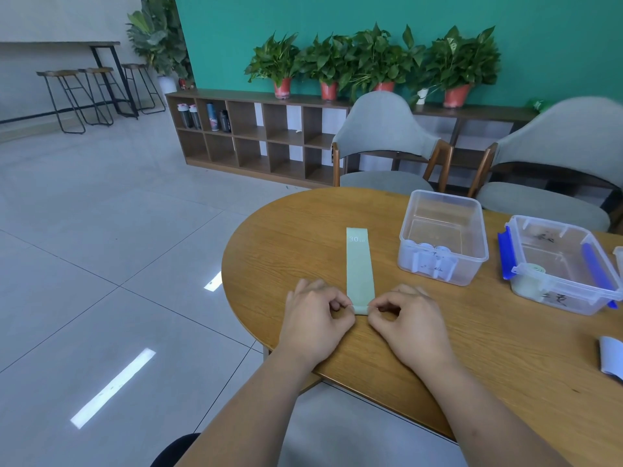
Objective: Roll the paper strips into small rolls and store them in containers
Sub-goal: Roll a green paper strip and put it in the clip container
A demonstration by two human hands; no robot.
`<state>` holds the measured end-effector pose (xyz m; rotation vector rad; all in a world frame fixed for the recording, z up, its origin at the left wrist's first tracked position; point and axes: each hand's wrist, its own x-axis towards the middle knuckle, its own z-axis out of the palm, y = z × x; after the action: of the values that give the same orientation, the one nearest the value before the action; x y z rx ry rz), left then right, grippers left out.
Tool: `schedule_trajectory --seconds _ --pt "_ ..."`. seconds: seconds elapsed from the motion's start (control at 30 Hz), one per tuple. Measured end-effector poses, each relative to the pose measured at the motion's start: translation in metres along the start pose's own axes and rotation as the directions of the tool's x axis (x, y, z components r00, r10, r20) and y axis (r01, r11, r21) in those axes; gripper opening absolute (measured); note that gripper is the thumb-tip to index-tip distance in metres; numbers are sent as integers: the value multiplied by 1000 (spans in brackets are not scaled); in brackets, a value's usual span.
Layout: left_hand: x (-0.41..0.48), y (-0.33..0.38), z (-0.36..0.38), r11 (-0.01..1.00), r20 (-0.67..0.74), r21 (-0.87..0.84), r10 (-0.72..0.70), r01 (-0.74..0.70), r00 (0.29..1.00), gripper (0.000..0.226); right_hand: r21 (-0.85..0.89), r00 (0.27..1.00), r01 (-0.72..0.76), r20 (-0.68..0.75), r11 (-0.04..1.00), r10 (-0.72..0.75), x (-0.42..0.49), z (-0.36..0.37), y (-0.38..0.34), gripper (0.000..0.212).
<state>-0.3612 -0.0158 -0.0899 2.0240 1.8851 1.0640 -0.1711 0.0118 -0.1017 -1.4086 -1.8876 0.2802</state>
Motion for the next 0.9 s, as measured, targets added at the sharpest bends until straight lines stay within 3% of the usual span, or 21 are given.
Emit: schedule_trajectory --seconds 0.23,0.9 --pt "1 -2 1 999 -16 -41 -11 11 1000 8 44 1000 -1 8 999 0 0 -1 1 18" --pt "0 -2 2 1000 -4 13 11 -11 1000 11 -68 999 41 10 997 -40 0 2 0 6"
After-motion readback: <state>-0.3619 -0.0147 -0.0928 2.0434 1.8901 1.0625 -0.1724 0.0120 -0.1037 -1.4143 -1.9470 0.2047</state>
